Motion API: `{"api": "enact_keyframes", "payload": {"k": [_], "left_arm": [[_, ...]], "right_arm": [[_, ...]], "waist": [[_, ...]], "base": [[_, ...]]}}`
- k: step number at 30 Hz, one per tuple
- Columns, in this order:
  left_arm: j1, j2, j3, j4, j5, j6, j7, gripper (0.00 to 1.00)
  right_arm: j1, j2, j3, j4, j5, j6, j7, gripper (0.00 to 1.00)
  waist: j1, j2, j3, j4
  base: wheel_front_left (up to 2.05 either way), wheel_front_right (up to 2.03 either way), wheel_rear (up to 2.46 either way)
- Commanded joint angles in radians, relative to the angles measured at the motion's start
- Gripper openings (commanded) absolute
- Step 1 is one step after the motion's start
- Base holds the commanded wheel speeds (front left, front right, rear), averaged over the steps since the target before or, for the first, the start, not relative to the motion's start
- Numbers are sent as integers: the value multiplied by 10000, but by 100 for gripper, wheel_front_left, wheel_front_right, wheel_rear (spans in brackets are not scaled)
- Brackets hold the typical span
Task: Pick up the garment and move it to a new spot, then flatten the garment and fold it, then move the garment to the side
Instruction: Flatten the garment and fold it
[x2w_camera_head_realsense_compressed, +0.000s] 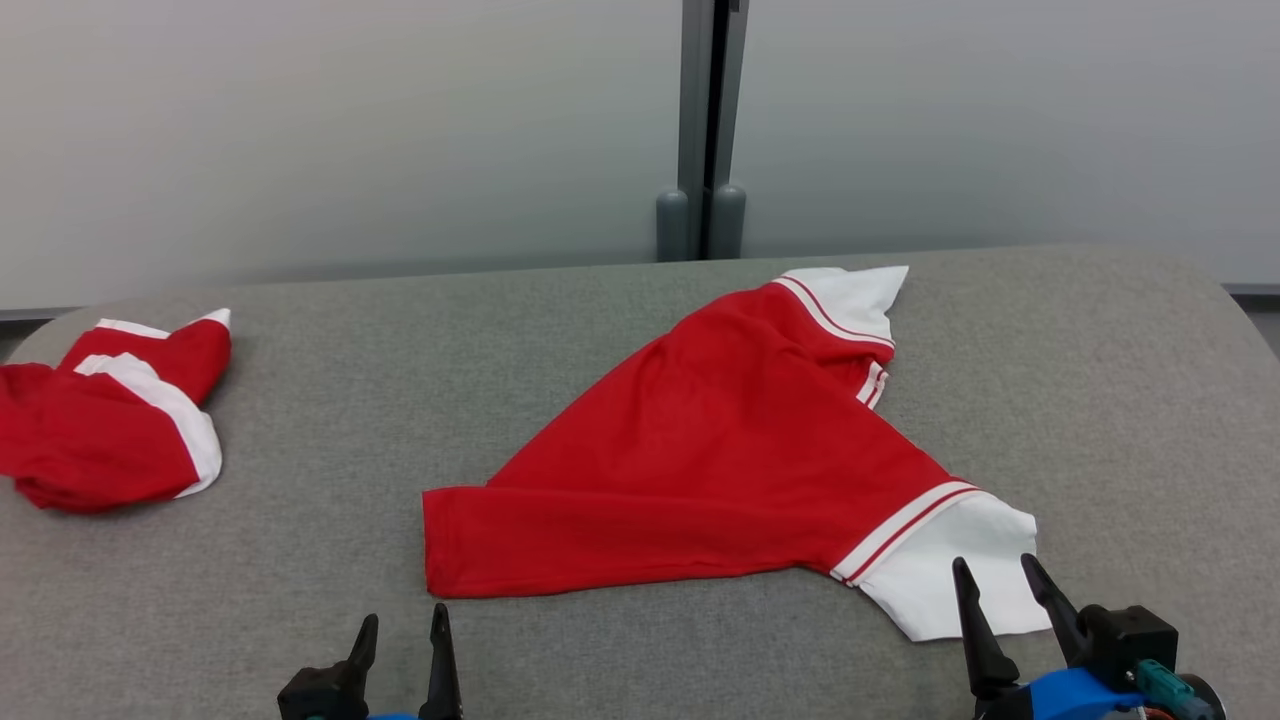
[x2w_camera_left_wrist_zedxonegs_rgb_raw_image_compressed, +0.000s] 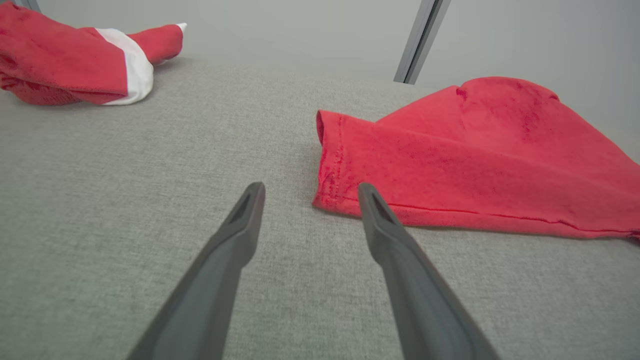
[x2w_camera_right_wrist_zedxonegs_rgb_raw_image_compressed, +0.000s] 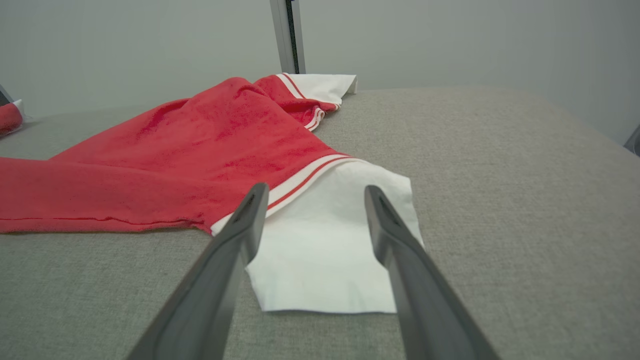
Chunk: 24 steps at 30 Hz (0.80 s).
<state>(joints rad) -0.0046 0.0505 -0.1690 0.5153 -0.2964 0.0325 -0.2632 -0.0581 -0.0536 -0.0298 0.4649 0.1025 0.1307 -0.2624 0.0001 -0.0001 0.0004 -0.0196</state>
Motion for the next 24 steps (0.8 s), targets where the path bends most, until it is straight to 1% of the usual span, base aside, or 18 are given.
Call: {"api": "enact_keyframes", "payload": {"k": [1,7,13,14,17,23,24], "left_arm": [[-202,-3,-30,127,-78,-68,-25,100],[-896,-3,-131,624,-546,-225,-23,100],[-1551,0,38,1123,-591,-112,-25,100],[-1583,0,124,1206,-597,-11,-25,100],[-1674,-7,250,1237,-715,54,-23,100],[-1469,-4,238,1217,-870,-98,-19,100],[-1469,-4,228,1223,-893,-114,-12,58]], "right_arm": [[-124,6,57,15,79,2,-34,100],[-432,-194,147,-67,248,2,-34,100],[-771,-369,141,-155,399,2,-34,100],[-794,-372,112,-164,410,2,-34,100],[-799,-362,24,-209,420,2,-34,100],[-766,-442,-185,-110,479,2,-34,100],[-766,-455,-232,-82,483,2,-34,100]], "waist": [[-1,1,100,-66],[-1,1,883,-393],[-1,1,1560,-700],[-1,1,1621,-737],[-1,1,1719,-810],[-1,1,1760,-850],[-1,1,1770,-854]], "base": [[0,0,0],[0,0,0],[0,0,0],[0,0,0],[0,0,0],[0,0,0],[0,0,0]]}}
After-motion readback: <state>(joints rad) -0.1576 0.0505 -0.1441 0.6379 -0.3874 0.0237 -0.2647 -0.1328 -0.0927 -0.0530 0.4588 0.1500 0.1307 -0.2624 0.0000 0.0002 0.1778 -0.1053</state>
